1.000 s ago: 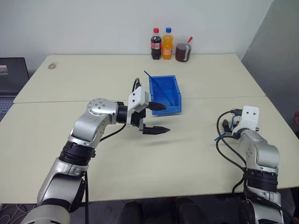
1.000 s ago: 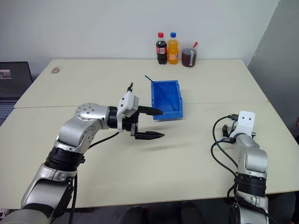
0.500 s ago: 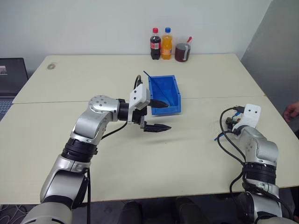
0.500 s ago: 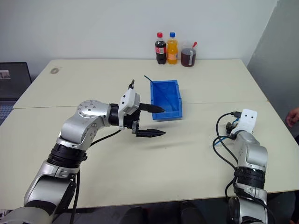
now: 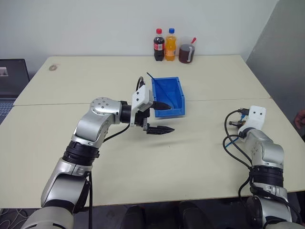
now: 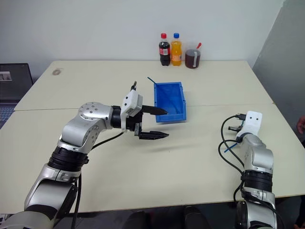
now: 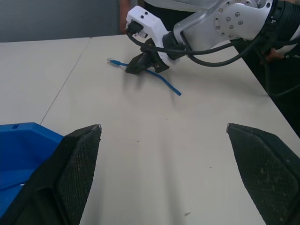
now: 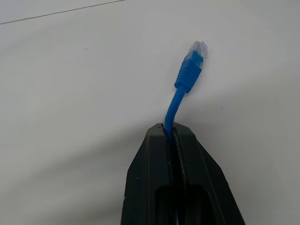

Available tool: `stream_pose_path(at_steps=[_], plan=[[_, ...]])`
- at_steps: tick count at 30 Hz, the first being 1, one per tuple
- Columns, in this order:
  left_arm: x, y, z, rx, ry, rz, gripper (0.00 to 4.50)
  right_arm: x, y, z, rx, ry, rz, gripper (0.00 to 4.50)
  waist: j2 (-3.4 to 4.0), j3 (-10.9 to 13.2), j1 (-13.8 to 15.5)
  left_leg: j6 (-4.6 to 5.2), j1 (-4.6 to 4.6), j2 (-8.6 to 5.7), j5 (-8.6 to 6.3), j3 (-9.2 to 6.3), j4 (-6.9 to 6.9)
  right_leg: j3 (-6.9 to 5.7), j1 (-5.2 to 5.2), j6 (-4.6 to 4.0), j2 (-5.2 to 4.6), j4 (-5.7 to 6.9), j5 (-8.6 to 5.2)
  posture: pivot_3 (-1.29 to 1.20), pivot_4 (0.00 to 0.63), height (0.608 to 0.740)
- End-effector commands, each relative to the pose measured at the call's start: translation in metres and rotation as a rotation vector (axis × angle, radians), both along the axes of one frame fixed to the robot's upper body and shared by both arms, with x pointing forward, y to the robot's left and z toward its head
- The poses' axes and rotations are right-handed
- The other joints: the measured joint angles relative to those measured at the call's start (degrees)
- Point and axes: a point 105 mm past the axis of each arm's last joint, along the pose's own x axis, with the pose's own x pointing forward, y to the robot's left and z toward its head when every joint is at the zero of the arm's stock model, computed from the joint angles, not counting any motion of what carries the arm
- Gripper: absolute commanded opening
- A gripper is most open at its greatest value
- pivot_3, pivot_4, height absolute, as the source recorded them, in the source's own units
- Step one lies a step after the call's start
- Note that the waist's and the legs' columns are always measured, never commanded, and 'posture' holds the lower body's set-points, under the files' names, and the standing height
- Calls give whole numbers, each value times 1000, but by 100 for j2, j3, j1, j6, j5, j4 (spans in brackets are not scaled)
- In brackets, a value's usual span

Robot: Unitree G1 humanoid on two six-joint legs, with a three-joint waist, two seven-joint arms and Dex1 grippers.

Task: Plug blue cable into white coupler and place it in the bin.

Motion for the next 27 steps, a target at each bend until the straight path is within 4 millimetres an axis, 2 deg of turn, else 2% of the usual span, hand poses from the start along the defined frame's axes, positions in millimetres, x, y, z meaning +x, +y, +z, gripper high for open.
stream_pose_path(at_steps=[1, 3, 7, 10, 12, 15, 18, 23, 24, 27], plan=[[-1, 13, 18, -31, -56, 53, 4500, 0, -4, 17, -135, -36, 92, 22, 3, 2, 1, 0, 0, 0, 0, -1, 0, 0, 0, 1, 0, 0, 0, 0, 150, 740], [-1, 28, 20, -37, -56, 110, 4500, 0, 3, 28, -250, -53, 235, 22, 13, 8, -5, 0, 0, 0, 0, -1, -1, 0, 0, 2, 0, -2, -1, 0, 150, 740], [-14, 73, 15, -36, -20, 285, 4500, -14, 43, 36, -356, -25, 702, 22, 32, 20, -105, 2, 3, 3, -2, 4, -7, 7, -4, 9, 1, -5, -6, 0, 150, 740], [-45, 107, -5, -27, 40, 434, 4500, -37, 81, 39, -424, 3, 1092, 22, 35, 24, -184, 5, 9, 13, -4, 2, -13, 15, -6, 12, 6, -7, -8, 0, 150, 740], [-68, 117, -17, -31, 87, 512, 4500, -49, 101, 41, -415, 10, 1280, 22, 30, 27, -229, 9, 10, 16, -8, -9, -15, 8, -3, 6, 7, -8, -12, 0, 150, 740], [-113, 118, -37, -45, 156, 603, 4500, -63, 142, 45, -416, -14, 1559, 22, -4, 53, -233, 9, 7, 25, -8, -33, -6, 4, 0, 1, -7, -5, -15, 0, 150, 740], [-146, 110, -52, -96, 197, 743, 4500, -61, 187, 40, -457, -84, 1739, 22, -32, 76, -219, 8, 14, 23, -8, -42, 2, 5, 9, 1, -19, -1, -15, 0, 150, 740], [-181, 93, -70, -183, 271, 914, 4500, -48, 254, 17, -619, -197, 1890, 22, -60, 90, -158, 14, 45, 17, 3, -40, 15, 3, 43, 0, -20, 2, 4, 0, 150, 740], [-186, 91, -74, -200, 283, 952, 4500, -46, 267, 11, -645, -208, 1909, 22, -60, 91, -144, 21, 58, 15, 8, -47, 15, -11, 59, -29, -20, -1, -12, 0, 150, 740], [-195, 90, -79, -227, 282, 1041, 4500, -41, 286, -4, -739, -228, 1941, 22, -67, 100, -148, 22, 108, 13, 9, -23, 8, 23, 95, -44, -33, -10, -19, 0, 150, 740]])
